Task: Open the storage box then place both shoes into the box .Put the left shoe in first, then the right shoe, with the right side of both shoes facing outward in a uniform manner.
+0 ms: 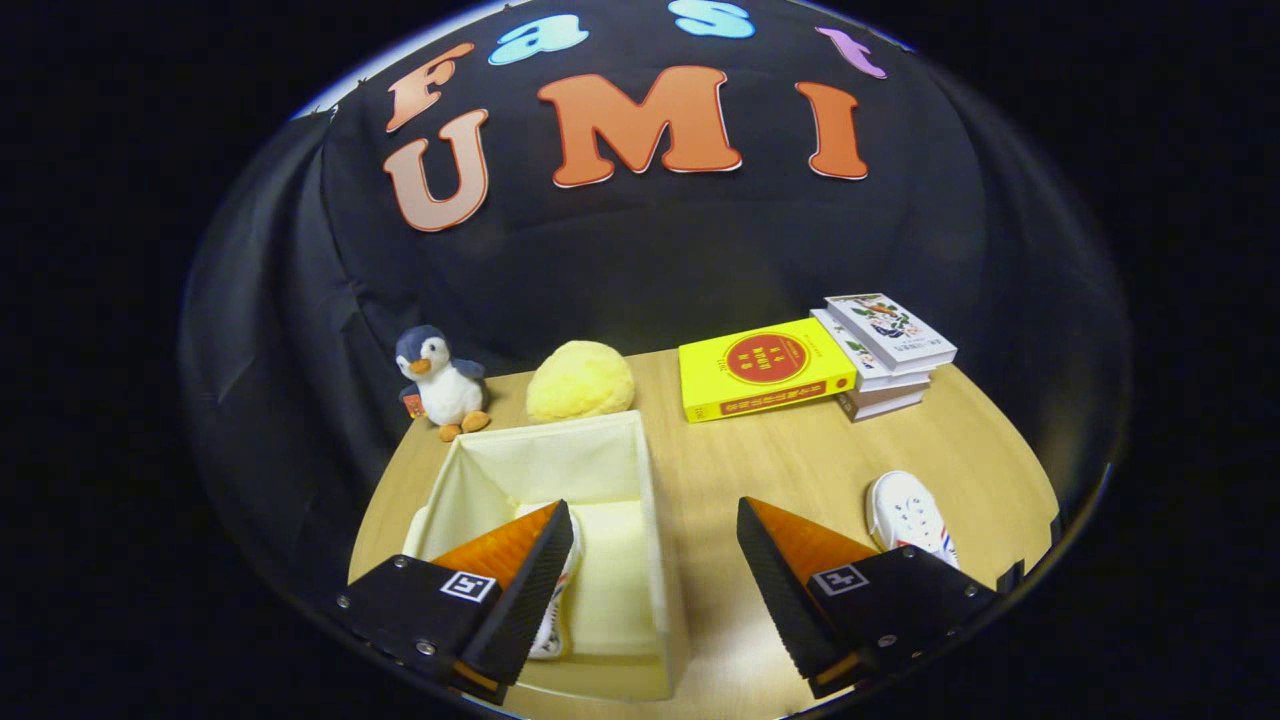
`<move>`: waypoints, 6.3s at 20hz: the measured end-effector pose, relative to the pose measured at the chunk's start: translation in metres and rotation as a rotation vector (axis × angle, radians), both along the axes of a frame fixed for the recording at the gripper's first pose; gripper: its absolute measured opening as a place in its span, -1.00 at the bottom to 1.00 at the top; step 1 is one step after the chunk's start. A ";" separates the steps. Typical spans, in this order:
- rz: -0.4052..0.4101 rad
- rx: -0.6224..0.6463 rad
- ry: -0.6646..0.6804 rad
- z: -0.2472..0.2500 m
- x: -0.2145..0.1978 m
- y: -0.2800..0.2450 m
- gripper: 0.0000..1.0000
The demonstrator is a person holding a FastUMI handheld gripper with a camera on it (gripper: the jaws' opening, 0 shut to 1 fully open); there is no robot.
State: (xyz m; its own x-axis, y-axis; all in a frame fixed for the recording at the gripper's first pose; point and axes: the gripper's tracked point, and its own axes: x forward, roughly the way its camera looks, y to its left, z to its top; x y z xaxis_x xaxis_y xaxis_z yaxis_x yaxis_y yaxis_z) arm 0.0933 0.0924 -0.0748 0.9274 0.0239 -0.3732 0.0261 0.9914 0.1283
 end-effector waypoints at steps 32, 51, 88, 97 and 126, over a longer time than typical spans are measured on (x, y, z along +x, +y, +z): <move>-0.019 -0.077 0.404 -0.196 -0.029 -0.247 -0.25; 0.055 0.253 0.347 -0.197 -0.030 -0.231 -1.00; 0.201 0.196 0.156 -0.002 -0.023 0.065 -1.00; 0.148 -0.035 0.259 -0.055 -0.015 0.080 -1.00; -0.021 0.008 -0.193 0.119 -0.063 -0.125 0.97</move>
